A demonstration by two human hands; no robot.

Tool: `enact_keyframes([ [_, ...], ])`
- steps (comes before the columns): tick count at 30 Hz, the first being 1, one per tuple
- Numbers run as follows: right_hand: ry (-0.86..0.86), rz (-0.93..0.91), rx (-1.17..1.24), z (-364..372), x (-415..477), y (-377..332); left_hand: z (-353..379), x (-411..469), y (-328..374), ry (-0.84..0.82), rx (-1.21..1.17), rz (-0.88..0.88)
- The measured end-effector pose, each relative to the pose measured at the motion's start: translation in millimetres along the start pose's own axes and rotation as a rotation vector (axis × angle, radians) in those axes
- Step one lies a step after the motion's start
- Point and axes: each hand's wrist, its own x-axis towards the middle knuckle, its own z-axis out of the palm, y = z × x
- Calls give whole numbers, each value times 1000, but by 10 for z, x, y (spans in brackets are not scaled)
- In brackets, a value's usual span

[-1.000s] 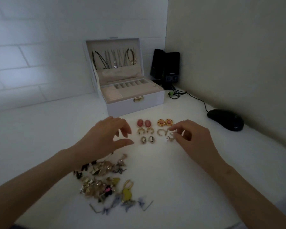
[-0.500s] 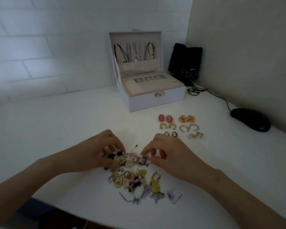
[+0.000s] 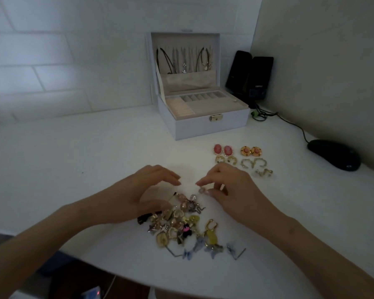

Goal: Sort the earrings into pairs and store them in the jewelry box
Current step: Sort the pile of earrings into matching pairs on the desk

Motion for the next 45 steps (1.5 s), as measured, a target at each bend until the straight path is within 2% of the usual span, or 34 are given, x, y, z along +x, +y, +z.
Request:
enact_keyframes([
  [3,-58,-10,-27,54,-28,-15,63,20,27,-57,-21,-6],
  [6,-97,-33,47,45,-65,-42,89,5,81,-77,-8,5],
  [9,-143,-46,88,18,-106,-70,66,-41,101,-62,-2,28],
  [13,-86,-106,75,-118,-202,-150,68,-138,199,31,37,111],
  [16,-215,-139,13,-243,-302,-227,141,-193,392,136,132,216],
  [19,-322,-178,-139,-259,-382,-238,285,-187,536,170,278,261],
  [23,-351,-195,-195,-221,-436,-235,464,-139,604,160,438,234],
  [26,-346,-208,-179,-215,-446,-218,515,-124,611,162,450,207],
  [31,-323,-174,-56,-270,-425,-211,474,-117,607,196,329,161],
  [39,-283,-33,161,-354,-395,-146,252,-81,607,275,-175,-13],
  [45,-283,70,303,-400,-428,-128,196,-69,642,299,-390,-71],
])
